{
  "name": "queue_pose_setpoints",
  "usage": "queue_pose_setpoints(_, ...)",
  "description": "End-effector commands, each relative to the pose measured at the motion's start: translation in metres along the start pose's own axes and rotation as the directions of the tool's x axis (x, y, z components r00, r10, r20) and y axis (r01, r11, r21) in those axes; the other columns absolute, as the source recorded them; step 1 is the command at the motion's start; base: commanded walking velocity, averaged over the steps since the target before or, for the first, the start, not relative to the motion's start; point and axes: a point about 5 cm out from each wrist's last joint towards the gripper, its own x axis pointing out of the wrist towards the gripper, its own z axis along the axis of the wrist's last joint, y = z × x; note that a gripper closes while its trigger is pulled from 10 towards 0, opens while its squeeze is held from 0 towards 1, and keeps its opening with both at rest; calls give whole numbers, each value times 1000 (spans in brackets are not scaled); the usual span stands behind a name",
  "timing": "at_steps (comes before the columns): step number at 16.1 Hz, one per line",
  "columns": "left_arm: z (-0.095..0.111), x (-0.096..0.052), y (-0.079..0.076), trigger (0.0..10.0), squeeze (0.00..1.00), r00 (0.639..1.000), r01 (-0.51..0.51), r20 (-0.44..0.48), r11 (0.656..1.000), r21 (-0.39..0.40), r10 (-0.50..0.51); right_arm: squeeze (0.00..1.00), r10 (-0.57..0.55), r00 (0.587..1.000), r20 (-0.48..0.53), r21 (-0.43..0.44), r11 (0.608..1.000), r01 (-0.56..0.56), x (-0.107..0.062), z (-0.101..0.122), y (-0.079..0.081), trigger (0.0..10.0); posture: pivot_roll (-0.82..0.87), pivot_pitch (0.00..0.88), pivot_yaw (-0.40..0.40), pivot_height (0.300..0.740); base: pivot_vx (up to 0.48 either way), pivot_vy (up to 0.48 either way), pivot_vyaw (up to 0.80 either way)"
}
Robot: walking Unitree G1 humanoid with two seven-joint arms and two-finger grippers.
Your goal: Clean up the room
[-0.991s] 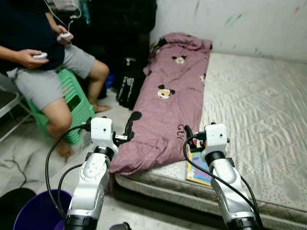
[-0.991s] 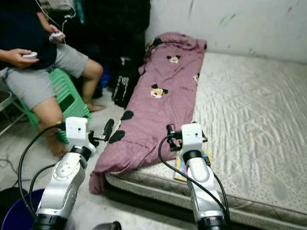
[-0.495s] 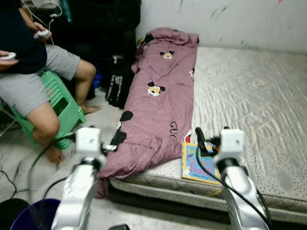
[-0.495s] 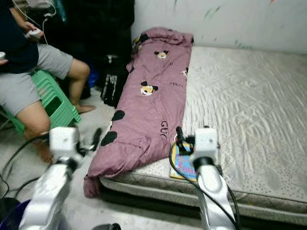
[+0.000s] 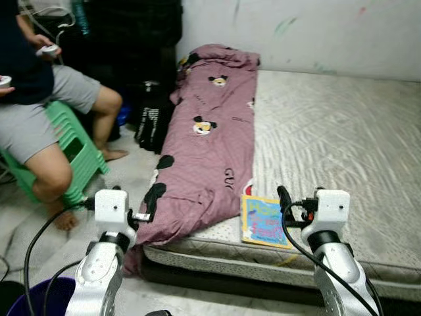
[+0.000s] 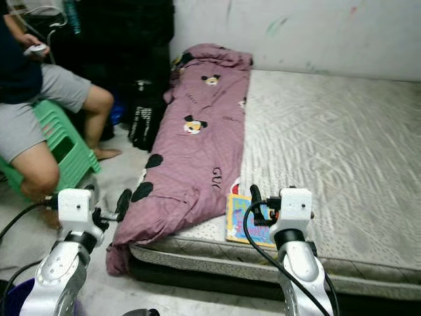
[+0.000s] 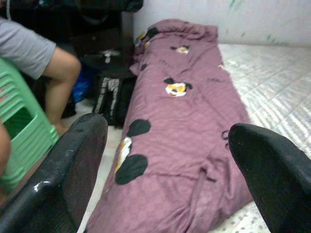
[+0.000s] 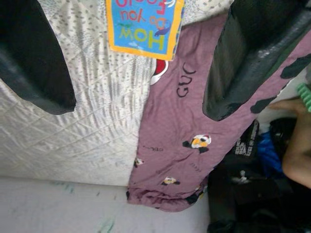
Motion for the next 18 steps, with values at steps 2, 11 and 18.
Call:
queue_pose_setpoints(2,5,4,-4,10000,0,1000,25,10,1000,6,-25,0,15,1000,-4,7,1000,-15,4,1,3,10000,-39,0,17,740,0,0,0)
queue_pose_setpoints(11,7,10,-9,10000,0,999,44,18,999,-13,-44,0,41,999,-6,-16,999,-42,6,2,8,10000,-42,0,13,740,0,0,0)
queue_pose_setpoints(18,8,11,-11,10000,0,998,54,18,998,-11,-54,0,50,999,-12,-25,998,-50,8,2,9,10000,-44,0,12,740,0,0,0)
